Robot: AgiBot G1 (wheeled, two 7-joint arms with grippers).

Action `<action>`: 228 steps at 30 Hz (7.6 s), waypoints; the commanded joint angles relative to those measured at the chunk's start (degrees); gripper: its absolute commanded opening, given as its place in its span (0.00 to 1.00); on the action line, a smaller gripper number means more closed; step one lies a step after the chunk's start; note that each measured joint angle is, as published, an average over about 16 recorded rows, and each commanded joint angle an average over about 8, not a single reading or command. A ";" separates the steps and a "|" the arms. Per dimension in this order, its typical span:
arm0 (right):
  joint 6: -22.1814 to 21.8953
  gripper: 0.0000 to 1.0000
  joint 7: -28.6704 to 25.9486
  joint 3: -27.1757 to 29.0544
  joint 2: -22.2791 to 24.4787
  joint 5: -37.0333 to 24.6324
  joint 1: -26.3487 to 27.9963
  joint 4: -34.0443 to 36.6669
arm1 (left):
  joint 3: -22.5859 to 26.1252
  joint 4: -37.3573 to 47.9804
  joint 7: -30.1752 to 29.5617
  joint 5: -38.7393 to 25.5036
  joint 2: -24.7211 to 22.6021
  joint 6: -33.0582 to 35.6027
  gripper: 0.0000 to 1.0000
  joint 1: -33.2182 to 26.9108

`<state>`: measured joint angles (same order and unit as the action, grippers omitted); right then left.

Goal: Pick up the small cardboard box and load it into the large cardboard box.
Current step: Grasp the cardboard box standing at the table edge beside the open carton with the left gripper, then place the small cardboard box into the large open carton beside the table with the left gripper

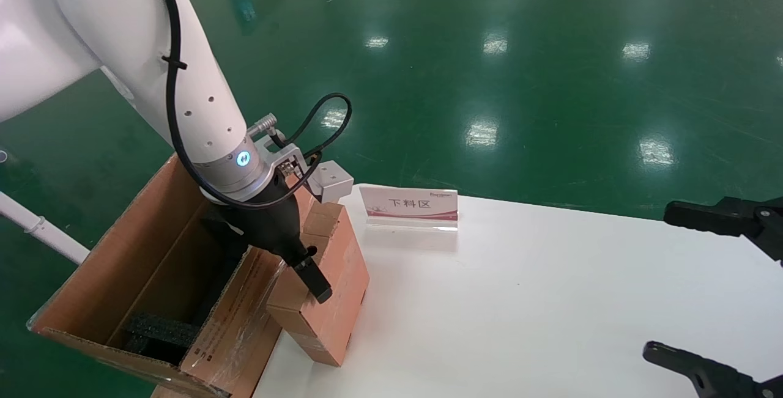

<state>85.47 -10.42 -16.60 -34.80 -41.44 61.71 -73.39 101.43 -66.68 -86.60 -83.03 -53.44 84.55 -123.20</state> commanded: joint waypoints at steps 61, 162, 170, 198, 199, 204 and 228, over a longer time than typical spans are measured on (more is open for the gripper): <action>-0.01 1.00 0.06 -0.09 0.02 0.05 0.05 0.05 | -10.54 10.98 18.87 -1.46 8.50 2.70 0.00 -25.33; -0.15 1.00 0.22 -0.41 0.16 0.27 0.12 0.05 | 20.13 8.96 -5.02 -10.51 14.76 -6.84 0.00 -13.24; -0.16 1.00 0.23 -0.43 0.17 0.29 0.12 0.05 | 20.51 7.76 -6.41 -11.26 14.87 -6.52 0.00 -13.31; -0.20 1.00 0.27 -0.52 0.20 0.35 0.14 0.05 | 21.60 12.12 -7.78 -14.36 12.93 -12.47 0.00 -8.16; -0.20 1.00 0.27 -0.52 0.20 0.35 0.14 0.05 | 21.64 12.40 -7.82 -14.44 12.83 -12.73 0.00 -7.88; -0.21 1.00 0.28 -0.53 0.21 0.36 0.14 0.05 | 21.87 13.80 -8.16 -14.67 12.16 -14.04 0.00 -6.09; -0.23 1.00 0.31 -0.60 0.23 0.40 0.16 0.05 | 22.84 22.49 -8.50 -13.85 8.05 -16.77 0.25 2.46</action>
<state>85.24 -10.10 -17.19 -34.56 -41.04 61.86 -73.34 124.23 -44.45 -95.04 -96.87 -45.26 67.83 -120.94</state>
